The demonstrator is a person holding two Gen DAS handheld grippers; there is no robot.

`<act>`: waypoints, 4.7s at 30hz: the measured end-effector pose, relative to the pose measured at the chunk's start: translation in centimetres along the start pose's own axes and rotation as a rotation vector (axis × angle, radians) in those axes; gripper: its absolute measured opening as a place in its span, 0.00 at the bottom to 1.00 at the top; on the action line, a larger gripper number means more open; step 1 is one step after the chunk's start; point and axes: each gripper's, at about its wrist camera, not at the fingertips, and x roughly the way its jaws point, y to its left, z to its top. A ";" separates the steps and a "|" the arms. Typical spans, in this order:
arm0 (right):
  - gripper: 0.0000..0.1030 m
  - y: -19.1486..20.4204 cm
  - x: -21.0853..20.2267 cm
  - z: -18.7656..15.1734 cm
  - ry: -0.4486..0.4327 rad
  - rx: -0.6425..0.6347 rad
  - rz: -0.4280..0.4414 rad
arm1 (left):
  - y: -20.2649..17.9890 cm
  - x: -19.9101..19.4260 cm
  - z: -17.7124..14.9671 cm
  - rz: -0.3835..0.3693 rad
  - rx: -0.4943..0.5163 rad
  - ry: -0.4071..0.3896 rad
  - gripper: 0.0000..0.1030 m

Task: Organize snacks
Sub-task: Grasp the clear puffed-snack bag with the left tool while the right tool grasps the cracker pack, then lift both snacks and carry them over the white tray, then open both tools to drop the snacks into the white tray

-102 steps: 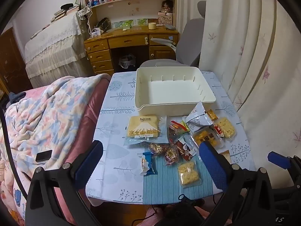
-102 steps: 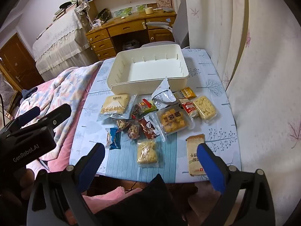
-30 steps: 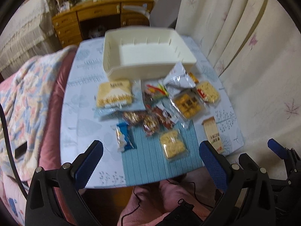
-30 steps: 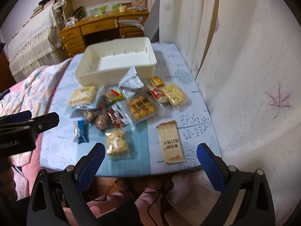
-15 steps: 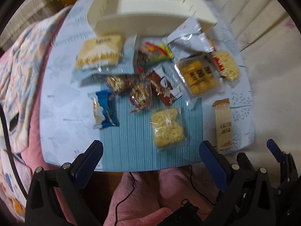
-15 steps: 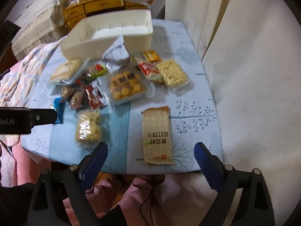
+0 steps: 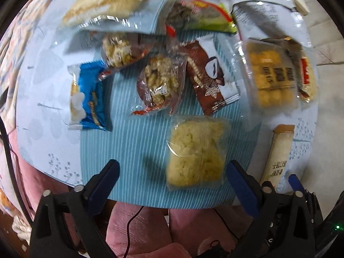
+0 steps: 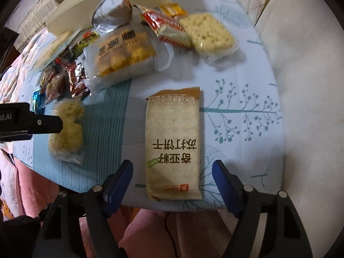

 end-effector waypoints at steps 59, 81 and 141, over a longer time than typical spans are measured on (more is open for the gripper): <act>0.52 7.8 -5.2 10.0 0.037 0.326 0.214 | 9.8 -8.2 2.7 -0.312 0.062 0.075 0.46; 0.53 8.8 -12.9 22.4 -0.235 0.167 0.300 | 7.3 -18.9 11.6 -0.313 0.082 -0.186 0.46; 0.75 3.1 -10.0 24.5 -0.379 0.276 0.306 | 7.4 -15.4 10.0 -0.219 0.273 -0.490 0.69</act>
